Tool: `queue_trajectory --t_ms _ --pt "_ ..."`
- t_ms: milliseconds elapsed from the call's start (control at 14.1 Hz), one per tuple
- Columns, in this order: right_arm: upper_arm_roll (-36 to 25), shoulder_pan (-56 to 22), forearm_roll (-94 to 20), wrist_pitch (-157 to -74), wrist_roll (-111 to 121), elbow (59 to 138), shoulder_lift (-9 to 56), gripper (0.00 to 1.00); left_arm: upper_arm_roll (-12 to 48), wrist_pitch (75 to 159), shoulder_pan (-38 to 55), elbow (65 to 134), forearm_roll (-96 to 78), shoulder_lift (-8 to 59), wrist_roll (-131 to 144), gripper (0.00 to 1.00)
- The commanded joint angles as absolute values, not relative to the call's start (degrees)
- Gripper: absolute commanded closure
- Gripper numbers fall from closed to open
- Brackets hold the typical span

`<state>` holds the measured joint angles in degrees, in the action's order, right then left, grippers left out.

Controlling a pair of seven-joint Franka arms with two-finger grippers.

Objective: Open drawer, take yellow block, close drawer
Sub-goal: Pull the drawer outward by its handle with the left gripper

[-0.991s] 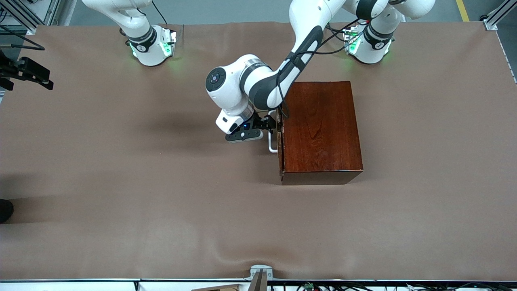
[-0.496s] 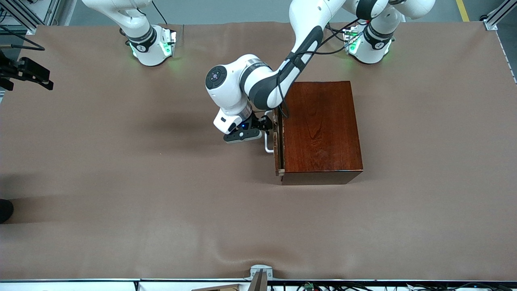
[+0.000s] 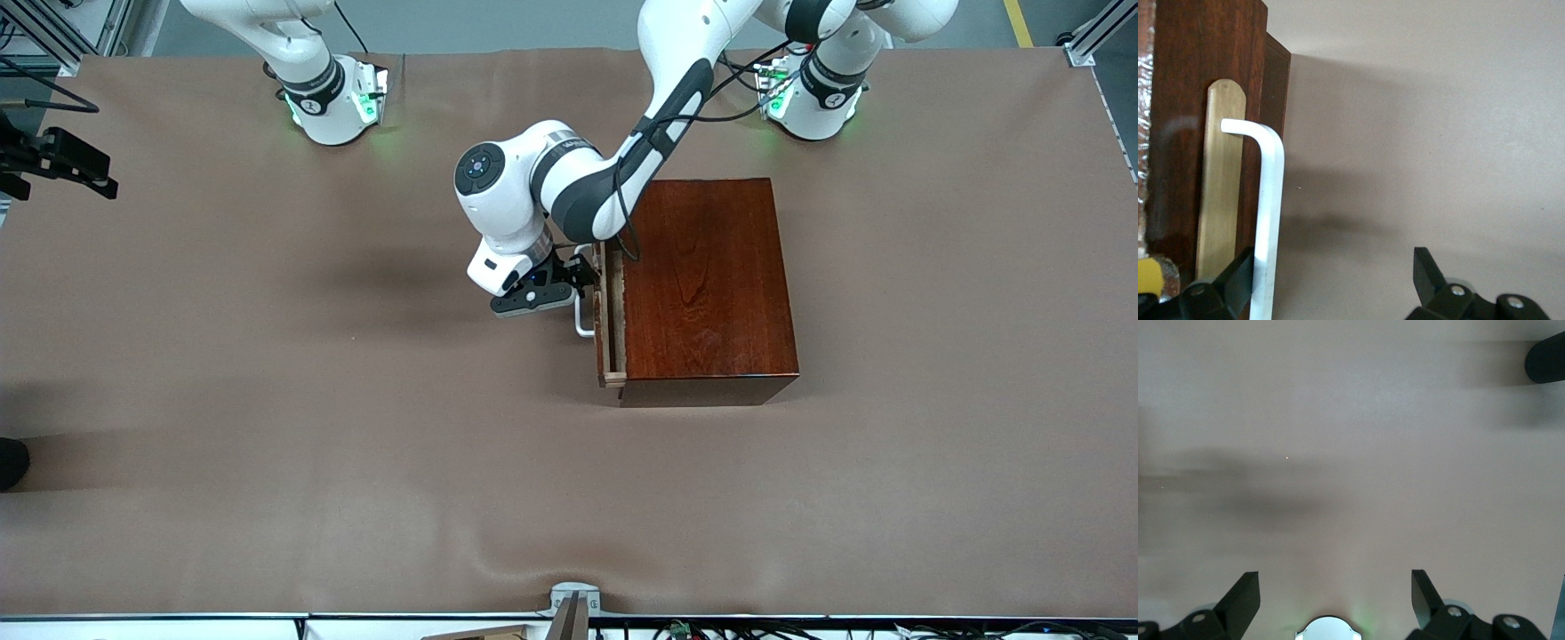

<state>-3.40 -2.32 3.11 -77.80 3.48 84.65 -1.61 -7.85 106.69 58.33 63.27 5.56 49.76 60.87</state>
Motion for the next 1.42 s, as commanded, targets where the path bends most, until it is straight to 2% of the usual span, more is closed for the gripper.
queue_trajectory --t_ms 0,850,1345 --pt "-2.7 -1.3 4.0 -77.3 4.0 83.4 -0.4 0.00 -6.9 115.9 58.8 60.8 3.5 51.9 62.7 0.00" --pt "-2.8 -1.1 4.5 -79.2 4.2 83.4 -0.1 0.00 -6.5 121.5 59.0 60.4 1.0 51.9 64.6 0.00" --pt "-2.8 -0.6 4.3 -81.0 4.2 83.4 0.1 0.00 -6.1 121.8 59.5 60.1 -0.2 51.9 64.9 0.00"
